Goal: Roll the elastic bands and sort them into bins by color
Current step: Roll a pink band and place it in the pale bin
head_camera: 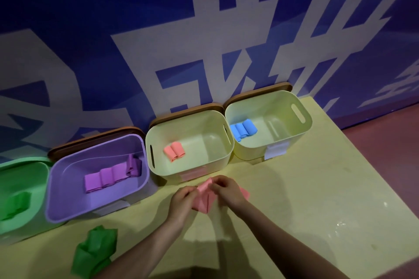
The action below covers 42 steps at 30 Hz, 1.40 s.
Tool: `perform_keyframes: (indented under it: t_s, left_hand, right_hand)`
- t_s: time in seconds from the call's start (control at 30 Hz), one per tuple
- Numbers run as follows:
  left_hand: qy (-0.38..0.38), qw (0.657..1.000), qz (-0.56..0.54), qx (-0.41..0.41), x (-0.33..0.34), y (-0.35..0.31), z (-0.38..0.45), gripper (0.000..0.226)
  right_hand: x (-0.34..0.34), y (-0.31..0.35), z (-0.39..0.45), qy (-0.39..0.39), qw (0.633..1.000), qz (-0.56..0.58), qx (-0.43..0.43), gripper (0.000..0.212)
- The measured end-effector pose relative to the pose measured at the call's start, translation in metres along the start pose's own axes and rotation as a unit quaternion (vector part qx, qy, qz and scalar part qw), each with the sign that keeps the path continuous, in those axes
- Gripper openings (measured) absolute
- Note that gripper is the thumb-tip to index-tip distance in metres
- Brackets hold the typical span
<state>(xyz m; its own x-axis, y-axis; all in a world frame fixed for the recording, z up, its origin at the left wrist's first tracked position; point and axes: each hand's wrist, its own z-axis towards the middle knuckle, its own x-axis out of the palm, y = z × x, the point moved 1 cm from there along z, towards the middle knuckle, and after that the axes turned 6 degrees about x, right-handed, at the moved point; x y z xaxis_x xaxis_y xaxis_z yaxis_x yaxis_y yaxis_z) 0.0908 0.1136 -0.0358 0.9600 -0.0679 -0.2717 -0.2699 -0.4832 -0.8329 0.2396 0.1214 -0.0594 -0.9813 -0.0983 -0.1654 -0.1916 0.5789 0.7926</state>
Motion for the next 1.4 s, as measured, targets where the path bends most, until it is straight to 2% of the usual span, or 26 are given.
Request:
perform_keyframes:
  t_s: [0.13, 0.23, 0.33, 0.47, 0.57, 0.77, 0.93, 1.03, 1.1, 1.13, 1.17, 1.23, 1.3, 1.4]
  left_hand:
    - [0.012, 0.993, -0.116, 0.012, -0.002, -0.016, -0.027, 0.014]
    - [0.015, 0.986, -0.161, 0.042, -0.003, -0.032, -0.046, 0.011]
    - [0.007, 0.967, -0.243, 0.071, -0.006, -0.052, -0.067, 0.011]
    - [-0.005, 0.943, -0.311, 0.120, -0.015, -0.076, -0.097, 0.007]
    - [-0.025, 0.944, -0.283, 0.169, -0.025, -0.085, -0.109, 0.014]
    - [-0.122, 0.939, -0.140, 0.288, -0.046, -0.085, -0.134, 0.018]
    - [-0.139, 0.924, -0.046, 0.353, -0.043, -0.083, -0.142, 0.016]
    - [-0.071, 0.936, -0.079, 0.335, -0.041, -0.083, -0.141, 0.018]
    - [-0.029, 0.942, -0.125, 0.309, -0.039, -0.085, -0.145, 0.021]
    - [-0.021, 0.943, -0.134, 0.303, -0.037, -0.085, -0.147, 0.023]
    - [-0.013, 0.944, -0.144, 0.296, -0.035, -0.085, -0.149, 0.022]
    - [-0.001, 0.948, -0.145, 0.285, -0.032, -0.082, -0.148, 0.019]
    - [0.002, 0.958, -0.127, 0.258, -0.027, -0.077, -0.145, 0.019]
    - [0.019, 0.970, -0.139, 0.196, -0.021, -0.073, -0.142, 0.021]
  right_hand:
    - [-0.014, 0.021, -0.028, 0.051, 0.996, 0.070, -0.003, 0.015]
    - [-0.018, 0.033, -0.049, 0.066, 0.991, 0.113, -0.040, 0.030]
    - [-0.022, 0.040, -0.074, 0.064, 0.986, 0.126, -0.086, 0.036]
    - [-0.031, 0.046, -0.110, 0.081, 0.983, 0.098, -0.128, 0.030]
    - [-0.039, 0.051, -0.129, 0.100, 0.981, 0.068, -0.153, 0.016]
    - [-0.043, 0.067, -0.156, 0.105, 0.975, 0.098, -0.171, 0.012]
    - [-0.041, 0.079, -0.180, 0.072, 0.980, 0.025, -0.186, 0.016]
    - [-0.042, 0.079, -0.194, 0.066, 0.974, -0.060, -0.208, 0.018]
    - [-0.044, 0.075, -0.200, 0.071, 0.970, -0.125, -0.197, 0.041]
    - [-0.045, 0.074, -0.201, 0.058, 0.962, -0.184, -0.193, 0.051]
    - [-0.047, 0.072, -0.202, 0.038, 0.945, -0.255, -0.200, 0.052]
    - [-0.052, 0.071, -0.201, -0.007, 0.899, -0.375, -0.225, 0.041]
    - [-0.058, 0.070, -0.200, -0.034, 0.880, -0.403, -0.248, 0.031]
    - [-0.070, 0.066, -0.197, -0.071, 0.880, -0.398, -0.251, 0.035]
